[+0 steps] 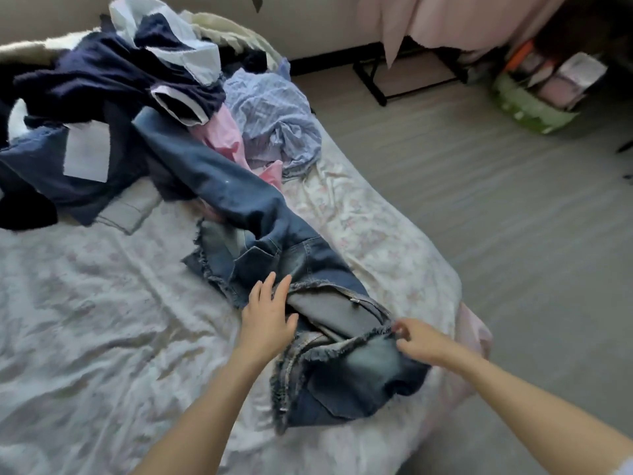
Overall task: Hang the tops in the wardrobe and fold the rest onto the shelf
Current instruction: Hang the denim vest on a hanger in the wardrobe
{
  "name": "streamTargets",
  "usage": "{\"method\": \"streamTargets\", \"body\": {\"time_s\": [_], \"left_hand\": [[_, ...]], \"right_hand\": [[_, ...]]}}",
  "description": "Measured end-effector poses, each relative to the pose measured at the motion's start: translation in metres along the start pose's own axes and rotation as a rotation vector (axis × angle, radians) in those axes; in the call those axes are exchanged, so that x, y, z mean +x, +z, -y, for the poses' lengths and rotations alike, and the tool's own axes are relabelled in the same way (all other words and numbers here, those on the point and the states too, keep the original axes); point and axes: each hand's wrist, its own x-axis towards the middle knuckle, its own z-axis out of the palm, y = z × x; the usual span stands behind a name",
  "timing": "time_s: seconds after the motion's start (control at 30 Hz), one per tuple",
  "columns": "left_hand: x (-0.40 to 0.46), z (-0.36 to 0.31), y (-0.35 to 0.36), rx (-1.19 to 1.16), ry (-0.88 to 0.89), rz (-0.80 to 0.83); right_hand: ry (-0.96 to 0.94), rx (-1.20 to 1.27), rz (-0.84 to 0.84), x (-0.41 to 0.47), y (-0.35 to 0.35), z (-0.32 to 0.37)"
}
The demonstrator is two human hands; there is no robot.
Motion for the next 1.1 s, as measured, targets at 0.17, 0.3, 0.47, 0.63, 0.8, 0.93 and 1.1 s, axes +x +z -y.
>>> {"method": "streamTargets", "body": {"time_s": [0.17,0.3,0.47,0.63,0.8,0.93,1.1], "left_hand": [[0.05,-0.001,0.019,0.038,-0.108,0.177],[0.065,0.003,0.031,0.128,-0.281,0.172],[0.044,-0.006,0.032,0.146,-0.114,-0.242],[0.026,-0.051,-0.002,-0.139,0.046,-0.447],[0.012,-0.099,-0.042,-0.42,0.084,-0.394],[-0.021,-0.124,-0.057,-0.103,0.34,-0.342],[-0.054,-0.167,-0.067,0.318,0.457,-0.216]], "right_hand": [[0.186,0.7,-0.165,0.036,0.021,0.026],[0.249,0.548,-0.153,0.052,0.042,0.034],[0.275,0.537,-0.347,0.039,0.035,0.01],[0.238,0.771,-0.748,0.006,0.005,-0.005],[0.161,0.852,-1.032,-0.048,-0.018,-0.015],[0.118,0.948,-1.233,-0.102,-0.026,-0.032],[0.03,0.957,-1.365,-0.176,-0.029,-0.058]]}}
